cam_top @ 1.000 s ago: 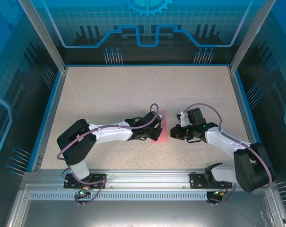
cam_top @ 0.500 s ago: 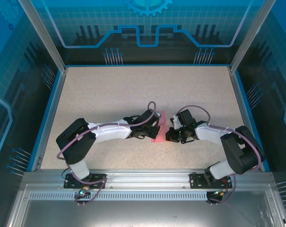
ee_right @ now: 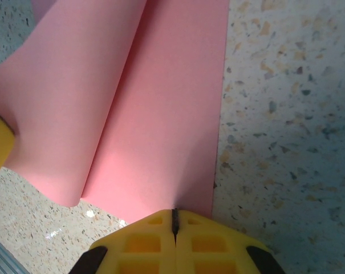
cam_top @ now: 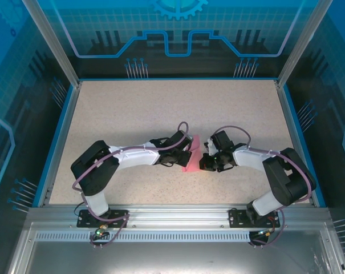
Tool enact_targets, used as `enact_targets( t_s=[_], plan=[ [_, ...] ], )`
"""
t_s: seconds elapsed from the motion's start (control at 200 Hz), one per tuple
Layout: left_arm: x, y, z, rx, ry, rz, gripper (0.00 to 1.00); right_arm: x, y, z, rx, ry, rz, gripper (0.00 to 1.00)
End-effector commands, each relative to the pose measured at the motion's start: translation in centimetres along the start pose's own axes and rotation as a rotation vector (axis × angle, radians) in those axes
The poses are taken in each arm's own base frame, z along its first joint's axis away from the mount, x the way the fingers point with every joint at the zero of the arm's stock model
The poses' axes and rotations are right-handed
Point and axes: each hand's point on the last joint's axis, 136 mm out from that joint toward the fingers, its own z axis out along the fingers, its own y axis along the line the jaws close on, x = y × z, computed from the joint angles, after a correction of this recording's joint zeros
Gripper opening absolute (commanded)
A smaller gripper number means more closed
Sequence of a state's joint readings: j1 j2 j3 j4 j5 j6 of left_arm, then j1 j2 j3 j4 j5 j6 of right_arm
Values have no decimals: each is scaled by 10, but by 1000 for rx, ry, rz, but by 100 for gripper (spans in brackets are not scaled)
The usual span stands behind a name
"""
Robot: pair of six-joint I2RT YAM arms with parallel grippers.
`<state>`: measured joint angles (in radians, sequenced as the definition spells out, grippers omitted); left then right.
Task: Fold a paper plane with a square sheet of paper (fold left side to right side)
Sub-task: Fold the triangle a second time at the center of the table.
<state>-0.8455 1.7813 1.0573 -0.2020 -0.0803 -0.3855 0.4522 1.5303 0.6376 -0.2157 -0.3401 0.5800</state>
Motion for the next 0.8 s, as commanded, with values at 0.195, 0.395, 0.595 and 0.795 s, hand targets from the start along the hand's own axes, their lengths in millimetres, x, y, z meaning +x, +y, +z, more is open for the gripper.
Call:
enact_targets(
  t_s=[0.195, 0.395, 0.595, 0.795],
  plan=[
    [-4, 10, 9, -11, 31, 8, 0, 14, -12, 4, 75, 62, -12, 0],
    [-7, 12, 13, -16, 35, 8, 0, 14, -12, 4, 77, 68, -17, 0],
    [-8, 13, 17, -21, 47, 13, 0, 14, -12, 4, 82, 70, -20, 0],
    [-9, 15, 20, -30, 56, 18, 0, 15, -13, 4, 84, 75, -22, 0]
  ],
)
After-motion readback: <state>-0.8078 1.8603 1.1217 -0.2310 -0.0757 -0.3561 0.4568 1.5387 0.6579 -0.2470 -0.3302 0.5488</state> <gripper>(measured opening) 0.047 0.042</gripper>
